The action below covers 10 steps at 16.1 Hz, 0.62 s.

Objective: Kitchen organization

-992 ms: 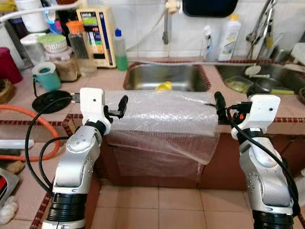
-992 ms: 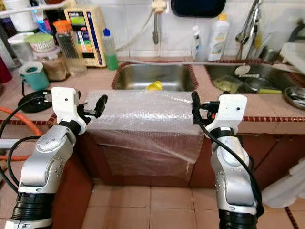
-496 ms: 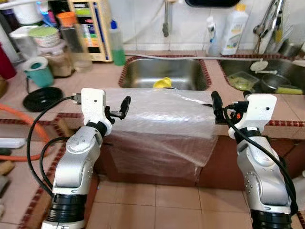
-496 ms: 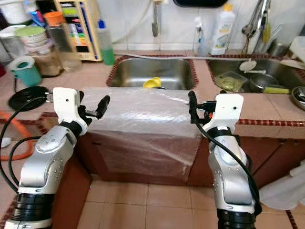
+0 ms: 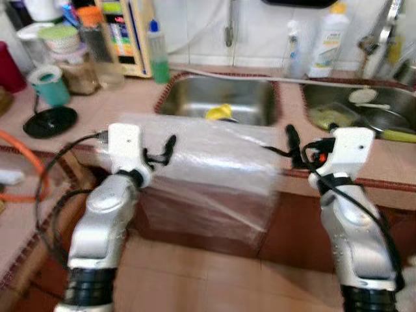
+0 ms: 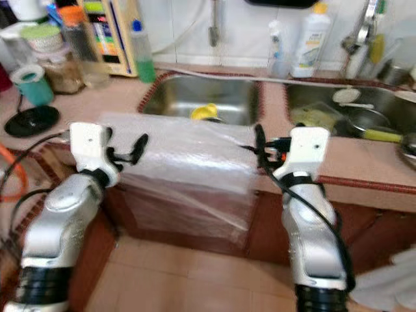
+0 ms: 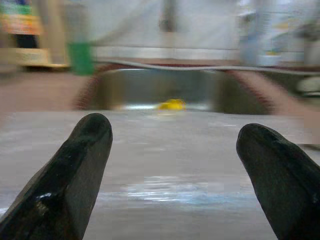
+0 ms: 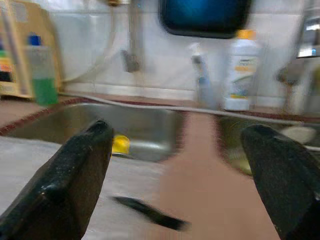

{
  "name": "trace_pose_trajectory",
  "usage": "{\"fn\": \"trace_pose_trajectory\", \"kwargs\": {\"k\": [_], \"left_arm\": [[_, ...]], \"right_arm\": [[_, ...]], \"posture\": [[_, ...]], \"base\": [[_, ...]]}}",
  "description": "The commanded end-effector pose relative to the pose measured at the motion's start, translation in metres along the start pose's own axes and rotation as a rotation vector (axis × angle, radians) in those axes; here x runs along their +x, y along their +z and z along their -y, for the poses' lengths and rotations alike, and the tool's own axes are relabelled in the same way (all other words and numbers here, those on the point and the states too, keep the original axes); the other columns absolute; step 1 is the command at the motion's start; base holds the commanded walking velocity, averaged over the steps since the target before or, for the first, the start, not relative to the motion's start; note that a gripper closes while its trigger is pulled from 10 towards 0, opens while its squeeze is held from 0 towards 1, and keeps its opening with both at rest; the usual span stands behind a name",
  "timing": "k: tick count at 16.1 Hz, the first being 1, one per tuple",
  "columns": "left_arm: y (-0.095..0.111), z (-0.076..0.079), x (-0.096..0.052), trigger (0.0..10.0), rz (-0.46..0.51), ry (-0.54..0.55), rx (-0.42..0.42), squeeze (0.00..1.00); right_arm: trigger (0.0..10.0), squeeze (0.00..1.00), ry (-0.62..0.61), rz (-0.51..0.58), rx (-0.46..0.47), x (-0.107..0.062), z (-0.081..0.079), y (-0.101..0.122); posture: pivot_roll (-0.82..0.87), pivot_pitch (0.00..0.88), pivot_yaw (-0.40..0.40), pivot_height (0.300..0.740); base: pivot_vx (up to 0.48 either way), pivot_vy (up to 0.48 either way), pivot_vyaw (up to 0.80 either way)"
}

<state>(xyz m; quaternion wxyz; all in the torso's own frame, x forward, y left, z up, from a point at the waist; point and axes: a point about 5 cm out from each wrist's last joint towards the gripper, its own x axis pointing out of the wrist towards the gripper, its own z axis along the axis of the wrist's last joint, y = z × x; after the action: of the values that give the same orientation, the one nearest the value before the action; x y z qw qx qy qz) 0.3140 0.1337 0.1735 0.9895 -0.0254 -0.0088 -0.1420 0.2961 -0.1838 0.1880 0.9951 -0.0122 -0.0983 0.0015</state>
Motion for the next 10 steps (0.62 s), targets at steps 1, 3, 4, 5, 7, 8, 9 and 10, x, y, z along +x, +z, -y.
{"fn": "trace_pose_trajectory", "kwargs": {"k": [1, 3, 4, 5, 7, 8, 9, 10], "left_arm": [[0.0054, -0.0046, -0.0016, 10.0, 0.017, 0.006, 0.018, 0.0], [0.0051, -0.0043, -0.0017, 10.0, 0.016, 0.005, 0.015, 0.0], [0.0044, -0.0031, -0.0017, 10.0, 0.013, -0.004, 0.013, 0.0], [0.0043, -0.0024, -0.0015, 10.0, 0.012, -0.007, 0.013, 0.0], [0.0038, -0.0014, -0.0013, 10.0, 0.009, -0.014, 0.016, 0.0], [0.0039, -0.0013, -0.0012, 10.0, 0.009, -0.015, 0.016, 0.0], [0.0036, -0.0008, -0.0014, 10.0, 0.007, -0.016, 0.017, 0.0], [0.0026, -0.0004, -0.0016, 10.0, 0.005, -0.015, -0.004, 0.0]], "right_arm": [[10.0, 0.0, 0.003, 0.012, 0.002, 0.001, -0.0024, 0.0035], [10.0, 0.0, 0.003, 0.012, 0.003, 0.0008, -0.0025, 0.0033], [10.0, 0.0, 0.003, 0.011, 0.003, 0.0008, -0.0026, 0.0031], [10.0, 0.0, 0.002, 0.011, 0.002, 0.0009, -0.0024, 0.0032], [10.0, 0.0, 0.002, 0.011, 0.003, 0.0009, -0.0023, 0.0032], [10.0, 0.0, 0.002, 0.012, 0.003, 0.001, -0.0024, 0.0034], [10.0, 0.0, 0.002, 0.012, 0.003, 0.0008, -0.0023, 0.0036], [10.0, 0.0, 0.002, 0.012, 0.002, 0.0005, -0.0021, 0.0034]], "posture": [[0.01, 0.0, 0.037, 0.74], [0.01, 0.0, 0.037, 0.74], [0.01, 0.0, 0.038, 0.74], [0.01, 0.0, 0.038, 0.74], [0.01, 0.0, 0.037, 0.74], [0.01, 0.0, 0.037, 0.74], [0.01, 0.0, 0.037, 0.74], [0.01, 0.0, 0.037, 0.74]], "base": [[0.0, -0.48, 0.0], [0.0, -0.48, 0.0], [0.0, -0.48, 0.0], [0.0, -0.48, 0.0], [0.0, -0.48, 0.0], [0.0, -0.48, 0.0], [0.0, -0.48, 0.0], [0.0, 0.0, 0.0]]}}
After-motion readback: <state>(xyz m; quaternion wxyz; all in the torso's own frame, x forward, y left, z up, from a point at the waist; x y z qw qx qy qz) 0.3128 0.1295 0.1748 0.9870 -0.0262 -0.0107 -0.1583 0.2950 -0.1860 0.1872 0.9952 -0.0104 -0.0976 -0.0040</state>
